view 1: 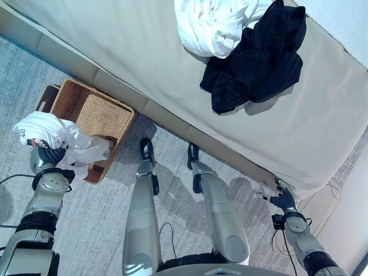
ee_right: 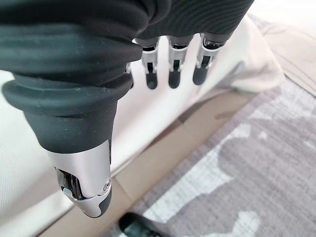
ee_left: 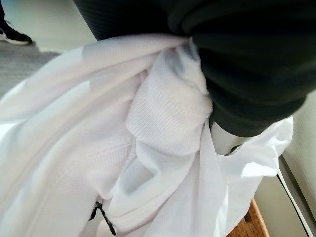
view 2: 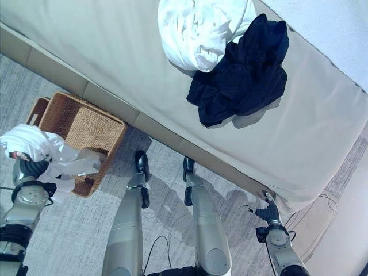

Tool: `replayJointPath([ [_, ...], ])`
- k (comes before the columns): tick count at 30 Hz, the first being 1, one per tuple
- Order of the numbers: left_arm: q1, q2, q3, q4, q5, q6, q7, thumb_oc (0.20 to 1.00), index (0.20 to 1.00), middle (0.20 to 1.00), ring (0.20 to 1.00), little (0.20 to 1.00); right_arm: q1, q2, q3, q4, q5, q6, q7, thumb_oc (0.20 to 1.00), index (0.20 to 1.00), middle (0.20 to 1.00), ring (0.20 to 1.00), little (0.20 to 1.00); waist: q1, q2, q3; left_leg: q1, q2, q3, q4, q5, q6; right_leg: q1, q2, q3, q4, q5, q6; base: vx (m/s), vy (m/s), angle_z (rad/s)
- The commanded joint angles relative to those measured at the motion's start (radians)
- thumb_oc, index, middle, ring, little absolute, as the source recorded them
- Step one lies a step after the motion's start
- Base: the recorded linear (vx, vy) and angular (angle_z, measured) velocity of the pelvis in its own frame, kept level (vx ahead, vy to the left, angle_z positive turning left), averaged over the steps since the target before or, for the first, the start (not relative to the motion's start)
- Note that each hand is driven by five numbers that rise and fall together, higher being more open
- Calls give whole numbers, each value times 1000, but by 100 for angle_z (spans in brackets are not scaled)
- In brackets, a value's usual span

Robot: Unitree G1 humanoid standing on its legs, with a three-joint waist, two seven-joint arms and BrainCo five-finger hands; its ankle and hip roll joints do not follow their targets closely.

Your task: Pick up clothes into the bucket

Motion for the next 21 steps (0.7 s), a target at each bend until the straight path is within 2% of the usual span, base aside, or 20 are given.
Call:
replayJointPath([
  [1,19,28,33,25,-10,12,16,1000,1000,1000,1000,1000,3,-62,39,-2,42,-18,-4,1000,1000,1000,1000,1000,5,-41,-13,-12,-27,-54,96,-93,12,-12,-55,-4,-78,105,76,0,0,0],
  [7,7,1,27,73,-29,29,13,1000,1000,1000,1000,1000,-14,-65,52,-12,37,-12,-5,1000,1000,1000,1000,1000,-2,-60,-13,-33,-19,-53,122,-106,15,-27,-42,1,-81,105,72,14,-3,-2],
  [11,19,-50,68,76,-142,16,10,1000,1000,1000,1000,1000,-11,-64,37,-22,43,-8,-10,1000,1000,1000,1000,1000,-3,-56,-13,-32,-21,-54,117,-107,15,-29,-42,1,-83,101,70,12,2,-2],
  [17,87,-141,119,7,-286,-2,-12,1000,1000,1000,1000,1000,-13,-70,-26,-144,26,-11,-61,1000,1000,1000,1000,1000,1,-31,-13,-17,-30,-52,108,-110,17,-25,-47,0,-64,84,67,0,0,0],
  [19,134,-179,131,-52,-298,-9,-2,1000,1000,1000,1000,1000,-7,-78,-52,-188,15,-21,-78,1000,1000,1000,1000,1000,5,-17,-13,-7,-33,-51,106,-112,18,-19,-51,0,-49,74,64,0,0,0],
  [21,188,-212,120,-153,-244,-10,23,1000,1000,1000,1000,1000,-5,-106,-79,-274,-11,-33,-94,1000,1000,1000,1000,1000,16,2,-13,9,-38,-51,100,-113,18,-14,-57,-2,-25,58,61,0,0,0],
])
